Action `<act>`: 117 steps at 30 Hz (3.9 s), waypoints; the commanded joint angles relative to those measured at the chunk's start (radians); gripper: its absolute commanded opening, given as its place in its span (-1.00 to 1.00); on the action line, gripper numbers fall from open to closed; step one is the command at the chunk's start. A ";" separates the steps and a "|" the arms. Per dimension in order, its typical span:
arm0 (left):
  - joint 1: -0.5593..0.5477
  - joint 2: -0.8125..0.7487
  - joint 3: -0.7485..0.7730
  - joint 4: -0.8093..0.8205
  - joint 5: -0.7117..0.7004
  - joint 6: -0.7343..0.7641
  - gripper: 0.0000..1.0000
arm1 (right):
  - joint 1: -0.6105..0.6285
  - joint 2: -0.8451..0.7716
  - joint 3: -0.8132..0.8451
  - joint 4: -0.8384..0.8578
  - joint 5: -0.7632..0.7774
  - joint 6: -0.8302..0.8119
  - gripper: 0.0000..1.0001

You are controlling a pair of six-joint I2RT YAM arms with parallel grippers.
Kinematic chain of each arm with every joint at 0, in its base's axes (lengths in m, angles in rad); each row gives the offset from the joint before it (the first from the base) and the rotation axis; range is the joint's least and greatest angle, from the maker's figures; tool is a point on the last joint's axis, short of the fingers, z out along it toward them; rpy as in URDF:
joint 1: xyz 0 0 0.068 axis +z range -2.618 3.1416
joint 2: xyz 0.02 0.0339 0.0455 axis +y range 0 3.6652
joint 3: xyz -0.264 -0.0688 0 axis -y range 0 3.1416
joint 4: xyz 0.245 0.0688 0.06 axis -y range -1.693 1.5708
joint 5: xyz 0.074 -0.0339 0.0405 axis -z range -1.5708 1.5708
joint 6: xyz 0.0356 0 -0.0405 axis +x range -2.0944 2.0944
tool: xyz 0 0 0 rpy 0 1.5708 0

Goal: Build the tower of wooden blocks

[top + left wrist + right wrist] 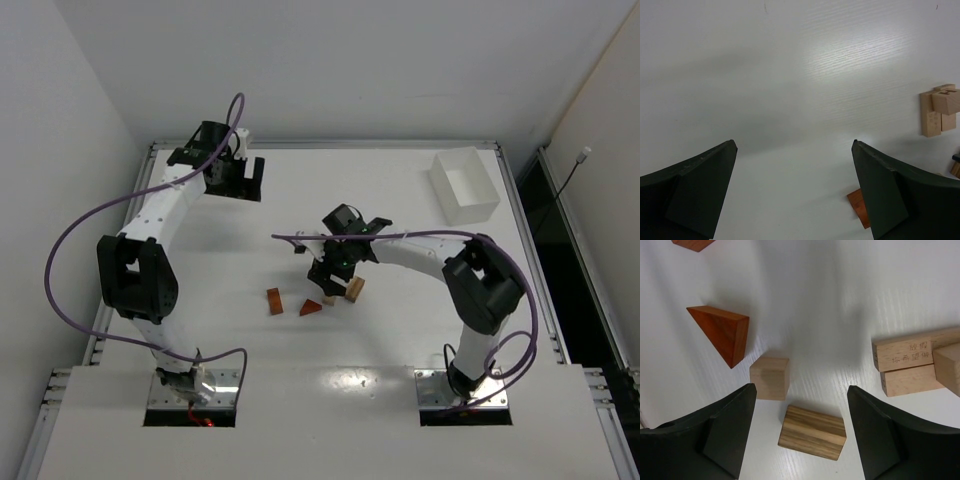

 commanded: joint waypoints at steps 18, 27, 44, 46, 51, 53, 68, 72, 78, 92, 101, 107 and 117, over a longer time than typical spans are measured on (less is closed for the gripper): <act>0.001 0.004 0.038 0.031 0.039 -0.006 0.99 | 0.058 -0.011 0.005 -0.045 -0.072 -0.055 0.33; 0.001 0.004 0.029 0.031 0.069 -0.006 0.99 | 0.058 0.017 0.023 -0.045 -0.072 -0.036 0.33; 0.001 0.032 0.029 0.040 0.079 -0.006 0.99 | 0.058 0.049 0.014 -0.026 -0.029 -0.016 0.33; 0.001 0.032 0.029 0.040 0.079 -0.006 0.99 | 0.058 0.058 0.014 -0.016 -0.029 -0.016 0.33; 0.001 0.041 0.038 0.040 0.070 -0.006 0.99 | 0.058 0.068 0.014 -0.016 -0.011 -0.016 0.23; 0.001 0.041 0.038 0.040 0.070 -0.006 0.99 | 0.058 0.068 0.014 -0.016 0.000 -0.016 0.19; 0.001 -0.003 -0.026 0.081 0.049 -0.033 0.99 | 0.058 0.036 0.055 -0.019 0.091 0.094 -1.00; -0.022 -0.097 -0.120 0.132 0.026 -0.081 0.99 | 0.029 -0.018 0.234 -0.143 0.098 0.296 -1.00; -0.075 -0.165 -0.215 0.168 -0.065 -0.133 0.99 | 0.029 -0.046 0.377 -0.265 0.371 0.618 -1.00; -0.085 -0.183 -0.234 0.178 -0.148 -0.184 0.99 | 0.004 0.035 0.506 -0.419 0.635 1.051 -1.00; -0.085 -0.183 -0.234 0.178 -0.137 -0.184 0.99 | -0.005 0.178 0.598 -0.418 0.511 1.139 -1.00; -0.085 -0.172 -0.212 0.169 -0.137 -0.145 0.99 | -0.005 0.212 0.589 -0.408 0.500 1.176 -1.00; -0.085 -0.117 -0.160 0.160 -0.137 -0.136 0.99 | -0.025 0.256 0.597 -0.418 0.491 1.196 -1.00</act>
